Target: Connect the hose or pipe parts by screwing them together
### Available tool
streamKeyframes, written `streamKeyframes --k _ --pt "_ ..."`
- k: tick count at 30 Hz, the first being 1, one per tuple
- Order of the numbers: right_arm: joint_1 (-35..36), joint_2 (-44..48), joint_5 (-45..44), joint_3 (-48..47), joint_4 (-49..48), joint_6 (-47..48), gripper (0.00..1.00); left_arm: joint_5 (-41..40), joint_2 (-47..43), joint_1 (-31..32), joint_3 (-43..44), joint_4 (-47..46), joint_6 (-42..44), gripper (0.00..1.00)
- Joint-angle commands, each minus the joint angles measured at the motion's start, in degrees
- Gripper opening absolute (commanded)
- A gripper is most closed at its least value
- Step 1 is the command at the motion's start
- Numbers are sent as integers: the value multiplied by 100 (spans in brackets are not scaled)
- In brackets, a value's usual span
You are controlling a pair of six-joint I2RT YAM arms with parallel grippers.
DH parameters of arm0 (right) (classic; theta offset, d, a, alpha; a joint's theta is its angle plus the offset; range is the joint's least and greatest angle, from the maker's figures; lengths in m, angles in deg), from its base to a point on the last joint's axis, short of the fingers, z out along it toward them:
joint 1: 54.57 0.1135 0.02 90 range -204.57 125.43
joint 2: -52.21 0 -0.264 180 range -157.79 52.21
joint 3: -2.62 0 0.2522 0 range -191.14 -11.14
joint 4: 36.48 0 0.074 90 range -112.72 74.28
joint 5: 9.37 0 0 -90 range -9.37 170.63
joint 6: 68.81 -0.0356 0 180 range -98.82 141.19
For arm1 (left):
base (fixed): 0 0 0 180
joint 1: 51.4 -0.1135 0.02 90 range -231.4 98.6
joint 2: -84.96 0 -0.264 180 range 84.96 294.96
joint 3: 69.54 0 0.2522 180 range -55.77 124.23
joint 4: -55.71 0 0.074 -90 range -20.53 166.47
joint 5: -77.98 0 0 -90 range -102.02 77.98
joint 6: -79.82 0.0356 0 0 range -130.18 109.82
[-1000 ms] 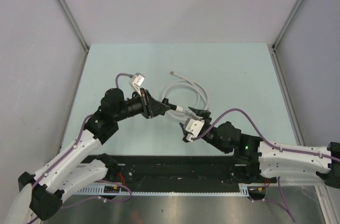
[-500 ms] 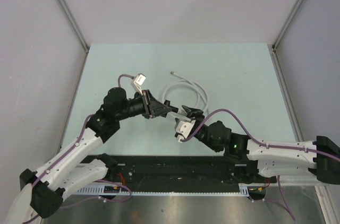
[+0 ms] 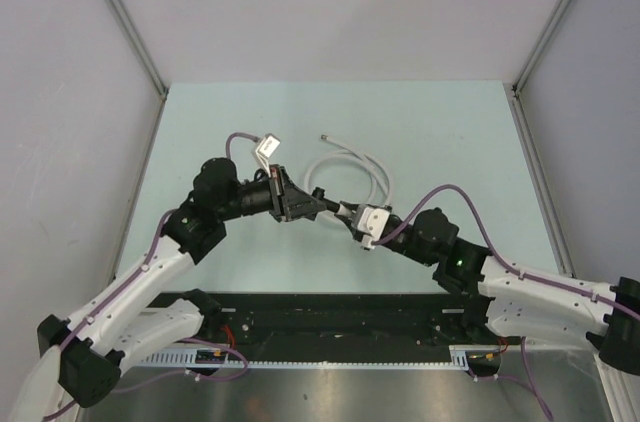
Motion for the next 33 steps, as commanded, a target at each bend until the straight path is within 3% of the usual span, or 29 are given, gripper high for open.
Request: streamKeyframes --k 1,3,7,11,17,20,21,23,24,25,26,27,32,33 --pt "-701 326 2072 -251 186 -995 0 628 -145 67 313 -435 1350 0" --pt "-948 353 3001 -382 380 -1310 0 707 -268 111 155 -514 2348 0" --pt "-1353 239 4051 -620 662 -1837 0 1303 -435 199 -188 -715 3819 0" --pt "-1809 239 5078 -629 461 -2656 0 1402 -751 375 -671 -857 5497 0" --pt "-1987 178 5432 -638 451 -3228 0 1490 -612 436 -962 -971 6309 0" --pt "-2031 90 5267 -673 644 -3334 0 1306 -559 480 -962 -1042 6337 0" --pt "-2031 98 5135 -682 741 -3343 5 1209 -559 481 -936 -1042 6302 0" --pt "-2039 159 4706 -682 855 -3317 19 893 -628 481 -910 -1077 6066 0" --pt "-2039 203 4520 -682 986 -3290 35 544 -646 481 -875 -1129 5960 0" --pt "-2039 352 4345 -682 1066 -3247 41 357 -681 481 -874 -1173 5811 0" --pt "-2039 440 4021 -682 1232 -3185 49 182 -743 481 -874 -1235 5383 0" --pt "-2031 537 3878 -682 1303 -3072 63 -212 -778 481 -848 -1314 5135 0" --pt "-1522 995 2175 -638 1611 -2483 83 -1357 -962 472 -559 -1245 2731 0" --pt "-1356 1004 1789 -629 1612 -2090 83 -1454 -989 472 -506 -1148 2454 0"
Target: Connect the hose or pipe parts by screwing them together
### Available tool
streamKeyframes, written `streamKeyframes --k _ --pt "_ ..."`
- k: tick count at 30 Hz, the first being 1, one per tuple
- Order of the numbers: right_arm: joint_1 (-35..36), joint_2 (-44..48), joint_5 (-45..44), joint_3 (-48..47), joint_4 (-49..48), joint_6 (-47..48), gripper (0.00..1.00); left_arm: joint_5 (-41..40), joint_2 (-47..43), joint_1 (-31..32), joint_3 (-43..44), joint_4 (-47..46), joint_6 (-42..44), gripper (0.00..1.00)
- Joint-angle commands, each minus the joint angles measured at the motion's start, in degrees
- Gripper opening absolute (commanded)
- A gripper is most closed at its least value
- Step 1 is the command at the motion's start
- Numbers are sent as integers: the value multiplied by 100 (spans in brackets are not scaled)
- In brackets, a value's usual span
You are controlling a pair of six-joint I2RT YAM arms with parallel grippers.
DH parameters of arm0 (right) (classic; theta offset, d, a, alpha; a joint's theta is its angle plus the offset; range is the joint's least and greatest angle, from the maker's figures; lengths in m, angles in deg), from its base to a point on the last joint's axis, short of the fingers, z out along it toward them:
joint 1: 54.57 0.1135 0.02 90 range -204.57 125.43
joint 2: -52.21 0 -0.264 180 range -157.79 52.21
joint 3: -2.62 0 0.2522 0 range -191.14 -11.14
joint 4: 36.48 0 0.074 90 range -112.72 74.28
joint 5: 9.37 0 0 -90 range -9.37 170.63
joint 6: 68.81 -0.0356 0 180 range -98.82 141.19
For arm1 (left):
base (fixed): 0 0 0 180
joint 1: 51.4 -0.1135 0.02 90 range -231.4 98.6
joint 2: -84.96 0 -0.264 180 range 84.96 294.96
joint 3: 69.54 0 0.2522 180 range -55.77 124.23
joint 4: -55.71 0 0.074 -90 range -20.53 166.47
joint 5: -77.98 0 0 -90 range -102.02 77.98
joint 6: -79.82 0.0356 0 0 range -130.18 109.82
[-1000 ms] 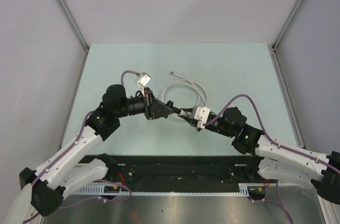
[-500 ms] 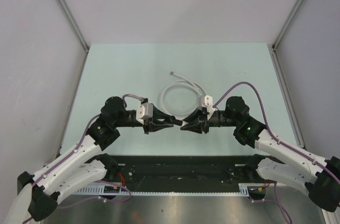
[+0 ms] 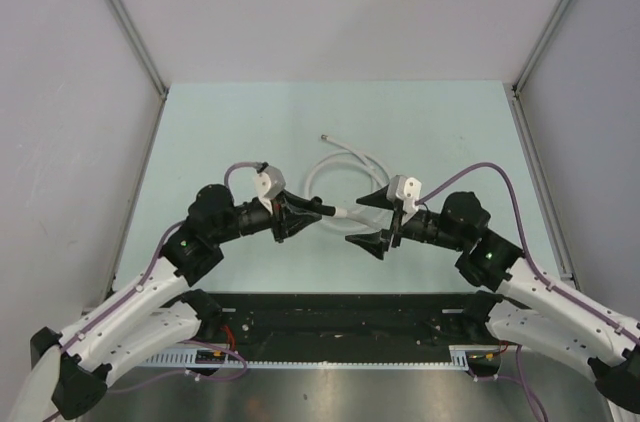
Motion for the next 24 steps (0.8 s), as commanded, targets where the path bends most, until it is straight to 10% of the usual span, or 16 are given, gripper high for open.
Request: streamKeyframes --k 1,11,24 --pt "813 191 -2284 -233 173 982 83 -1241 -283 -53 448 -190 -2293 0" --pt "2213 -222 -4232 -93 -843 2863 82 -1479 -521 -53 843 214 -4416 0" --pt "2504 -837 -4347 -75 -1417 3532 70 -1267 -231 -53 1081 1252 -5119 0"
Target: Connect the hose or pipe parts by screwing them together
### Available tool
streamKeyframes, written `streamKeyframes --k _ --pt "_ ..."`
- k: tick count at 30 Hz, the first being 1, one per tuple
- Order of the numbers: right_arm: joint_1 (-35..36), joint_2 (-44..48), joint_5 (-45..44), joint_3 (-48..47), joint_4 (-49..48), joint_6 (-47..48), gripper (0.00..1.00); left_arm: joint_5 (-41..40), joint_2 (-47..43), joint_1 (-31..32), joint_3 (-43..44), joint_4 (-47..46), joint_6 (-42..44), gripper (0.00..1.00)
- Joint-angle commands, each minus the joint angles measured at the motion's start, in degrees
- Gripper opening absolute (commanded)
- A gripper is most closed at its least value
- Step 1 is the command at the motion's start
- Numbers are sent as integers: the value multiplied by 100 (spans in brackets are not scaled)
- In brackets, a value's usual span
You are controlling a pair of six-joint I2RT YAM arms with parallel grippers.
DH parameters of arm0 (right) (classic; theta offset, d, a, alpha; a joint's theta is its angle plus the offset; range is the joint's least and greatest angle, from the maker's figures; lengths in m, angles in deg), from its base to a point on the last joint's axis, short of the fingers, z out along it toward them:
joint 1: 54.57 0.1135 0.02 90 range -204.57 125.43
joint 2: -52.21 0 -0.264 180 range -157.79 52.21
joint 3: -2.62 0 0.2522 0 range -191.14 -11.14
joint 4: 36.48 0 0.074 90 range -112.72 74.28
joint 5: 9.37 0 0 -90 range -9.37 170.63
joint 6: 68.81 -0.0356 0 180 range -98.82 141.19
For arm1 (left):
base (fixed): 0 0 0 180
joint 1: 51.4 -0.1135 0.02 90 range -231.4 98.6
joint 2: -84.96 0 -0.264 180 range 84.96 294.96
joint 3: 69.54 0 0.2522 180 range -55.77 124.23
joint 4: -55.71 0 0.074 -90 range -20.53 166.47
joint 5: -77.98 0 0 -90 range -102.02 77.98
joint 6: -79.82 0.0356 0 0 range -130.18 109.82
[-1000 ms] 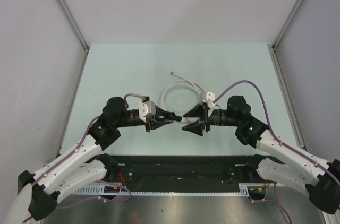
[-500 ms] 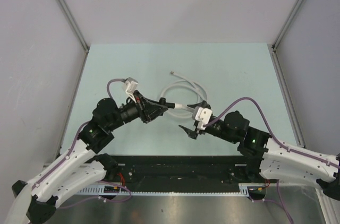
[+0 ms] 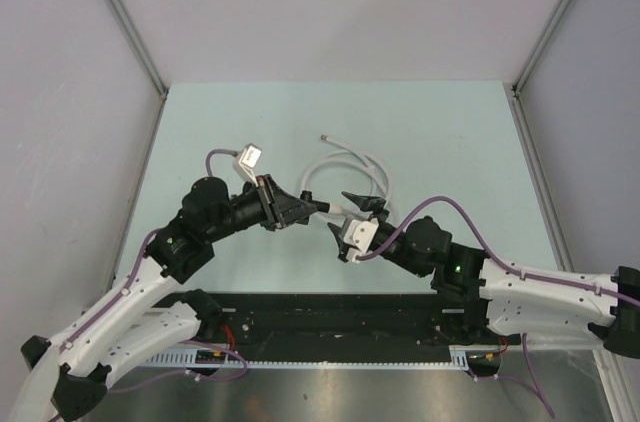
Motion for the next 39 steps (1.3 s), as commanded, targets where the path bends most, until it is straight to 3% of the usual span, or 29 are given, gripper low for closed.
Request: streamKeyframes --k 1,10,13,16,17,19,23,27,30,36,39 --pt "71 -95 -116 -56 -423 278 68 112 -73 -33 299 -276 -518 0" --pt "115 -306 95 -56 -581 269 50 507 23 -33 378 -276 -800 0" --pt "115 -323 113 -56 -607 225 35 621 50 -33 395 -267 -862 0" --pt "115 -358 104 -64 -546 199 27 814 93 -33 430 -276 -871 0" --pt "124 -350 131 -64 -520 164 18 885 128 -33 465 -285 -836 0" --pt "98 -323 253 -73 -397 50 11 929 190 -33 492 -285 -564 0" --pt "54 -262 727 -344 156 -292 0 956 208 -33 536 -346 909 0" --pt "-139 -218 1902 -556 667 -898 0 938 -90 -16 255 -864 3104 0" --pt "-446 -191 2659 -574 746 -1478 0 1410 -257 -16 -122 -1619 4361 0" --pt "-1308 -191 4250 -592 790 -2612 0 2150 -83 -16 -387 -1850 5902 0" --pt "-1580 -218 4586 -592 816 -2946 0 2231 14 -16 -484 -1858 6213 0"
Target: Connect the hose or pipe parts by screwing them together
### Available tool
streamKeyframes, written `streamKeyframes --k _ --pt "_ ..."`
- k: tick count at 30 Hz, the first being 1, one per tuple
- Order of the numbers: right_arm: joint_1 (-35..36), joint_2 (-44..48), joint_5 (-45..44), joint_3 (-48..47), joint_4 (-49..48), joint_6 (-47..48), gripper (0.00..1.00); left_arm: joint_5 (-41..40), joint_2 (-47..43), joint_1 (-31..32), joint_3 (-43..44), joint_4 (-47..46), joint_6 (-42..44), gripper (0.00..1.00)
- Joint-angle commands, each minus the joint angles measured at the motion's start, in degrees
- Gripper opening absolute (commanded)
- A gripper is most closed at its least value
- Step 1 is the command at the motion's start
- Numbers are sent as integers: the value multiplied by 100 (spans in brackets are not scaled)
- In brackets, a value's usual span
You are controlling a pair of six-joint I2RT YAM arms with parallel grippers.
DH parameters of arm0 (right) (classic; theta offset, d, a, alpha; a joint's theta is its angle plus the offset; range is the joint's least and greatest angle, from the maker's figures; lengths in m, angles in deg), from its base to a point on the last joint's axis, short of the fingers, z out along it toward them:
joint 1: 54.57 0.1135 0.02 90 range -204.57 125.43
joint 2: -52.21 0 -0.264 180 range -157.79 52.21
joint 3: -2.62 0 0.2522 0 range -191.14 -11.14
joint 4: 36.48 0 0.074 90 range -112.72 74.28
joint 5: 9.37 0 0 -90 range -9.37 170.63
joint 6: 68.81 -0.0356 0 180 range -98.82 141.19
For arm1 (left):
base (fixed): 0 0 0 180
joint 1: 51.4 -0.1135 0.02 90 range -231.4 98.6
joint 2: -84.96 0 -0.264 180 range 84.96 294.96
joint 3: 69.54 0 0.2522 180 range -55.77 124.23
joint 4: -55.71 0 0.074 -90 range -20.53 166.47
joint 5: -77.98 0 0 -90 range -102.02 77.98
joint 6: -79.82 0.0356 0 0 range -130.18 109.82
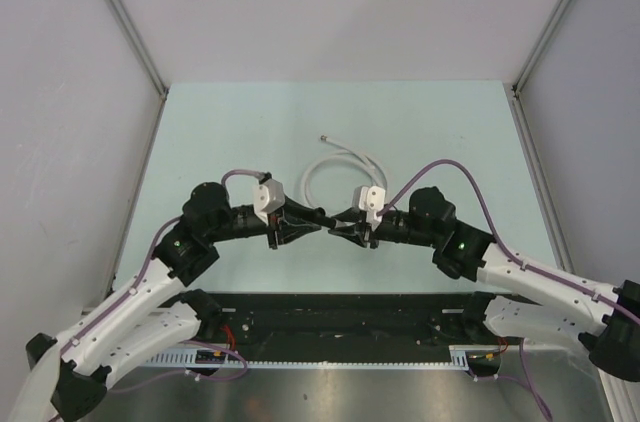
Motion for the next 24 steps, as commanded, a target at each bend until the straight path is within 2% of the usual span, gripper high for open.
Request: streamKeyframes --k 1,3,4,6,7,8,9,10,11,14,17,22,24 --pt "-261 3 1328 -220 99 -965 3 202 100 4 -34 -833 1359 0" --pt "-261 90 1005 -229 257 -983 18 70 126 4 -16 -842 1141 0" --pt "-261 152 881 -229 319 -974 36 -9 118 4 -16 -894 1000 0" --pt "-261 284 424 -220 503 -904 49 -500 30 4 19 -956 359 0" --pt "-253 441 249 -220 556 -878 62 -780 -14 4 37 -965 96 0" --pt "-235 521 -119 -220 600 -851 66 -1061 -67 4 72 -965 -272 0" --pt "-217 582 -322 -220 688 -747 70 -1638 -171 4 81 -965 -1016 0" --pt "-122 722 -585 -211 689 -702 77 -1836 -233 -5 81 -956 -1336 0" --pt "-51 776 -1136 -194 680 -615 79 -1933 -286 -5 89 -947 -1618 0" --pt "309 855 -1868 -71 645 9 80 -2118 -558 -5 98 -930 -2838 0" --pt "826 812 -2737 -27 496 773 77 -2505 -760 -5 177 -579 -3735 0" --pt "1382 636 -3540 87 -374 1784 73 -2620 -955 -5 264 -70 -4722 0" --pt "1540 478 -3708 87 -663 2127 72 -2594 -867 -5 431 499 -4978 0"
